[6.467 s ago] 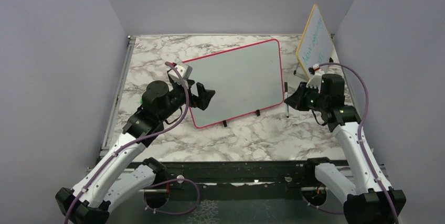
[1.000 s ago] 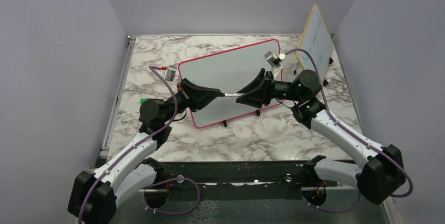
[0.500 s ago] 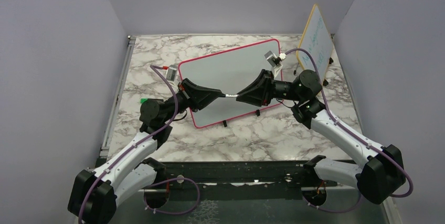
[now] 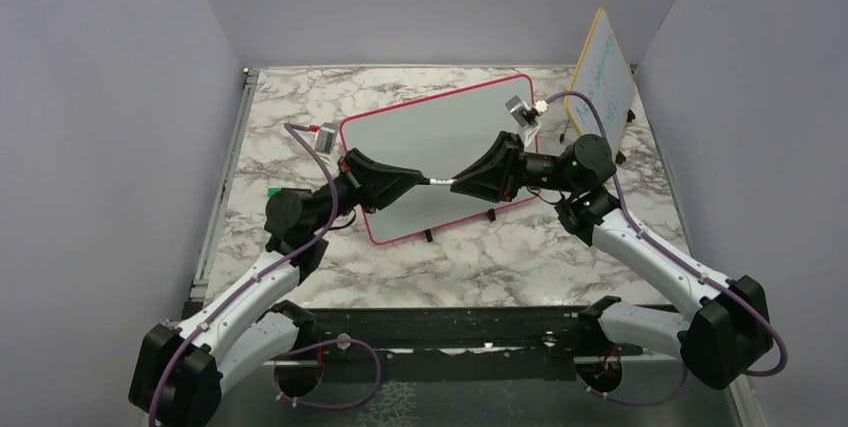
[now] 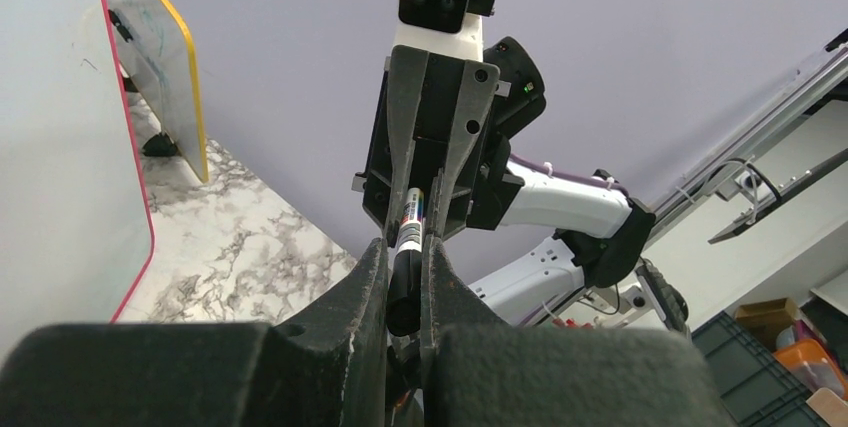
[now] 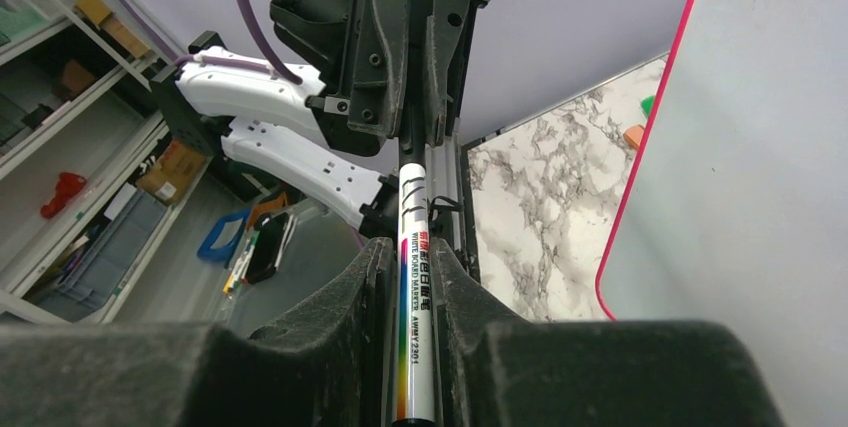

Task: Write a sentence on the whiteboard
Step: Open the whiteboard marker at the center of the board.

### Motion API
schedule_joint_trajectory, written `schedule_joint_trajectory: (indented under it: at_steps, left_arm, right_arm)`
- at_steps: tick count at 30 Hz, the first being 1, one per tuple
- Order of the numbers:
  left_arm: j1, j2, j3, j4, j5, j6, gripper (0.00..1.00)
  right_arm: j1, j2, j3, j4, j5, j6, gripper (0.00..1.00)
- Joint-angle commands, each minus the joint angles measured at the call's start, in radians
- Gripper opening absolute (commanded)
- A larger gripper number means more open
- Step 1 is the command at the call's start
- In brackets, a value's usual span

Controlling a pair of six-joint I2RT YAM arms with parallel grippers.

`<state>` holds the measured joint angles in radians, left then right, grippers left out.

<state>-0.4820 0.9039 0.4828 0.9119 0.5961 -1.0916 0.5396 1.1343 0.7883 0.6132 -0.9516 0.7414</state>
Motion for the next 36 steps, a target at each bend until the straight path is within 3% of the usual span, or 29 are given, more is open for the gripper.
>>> schedule_joint_trajectory:
  at_steps: [1,10,19,27,36]
  left_arm:
    - [-0.004,-0.014,-0.003,0.022,0.005,-0.004,0.0]
    - [-0.004,-0.016,-0.009,0.022,0.013,-0.004,0.0]
    - [-0.004,-0.038,-0.036,0.022,0.013,-0.003,0.0]
    - [-0.004,-0.084,-0.09,0.007,-0.059,-0.002,0.0]
    - [-0.003,-0.154,-0.127,-0.025,-0.25,0.01,0.0]
  right_arm:
    - [0.005,-0.007,0.011,0.079,-0.02,0.028,0.24]
    - [0.005,-0.006,0.009,0.073,-0.007,0.031,0.21]
    - [0.005,-0.02,0.017,-0.077,0.071,-0.075,0.01]
    - [0.005,-0.024,-0.012,-0.07,0.078,-0.098,0.01]
    - [0.003,-0.033,-0.079,-0.033,0.012,-0.108,0.01]
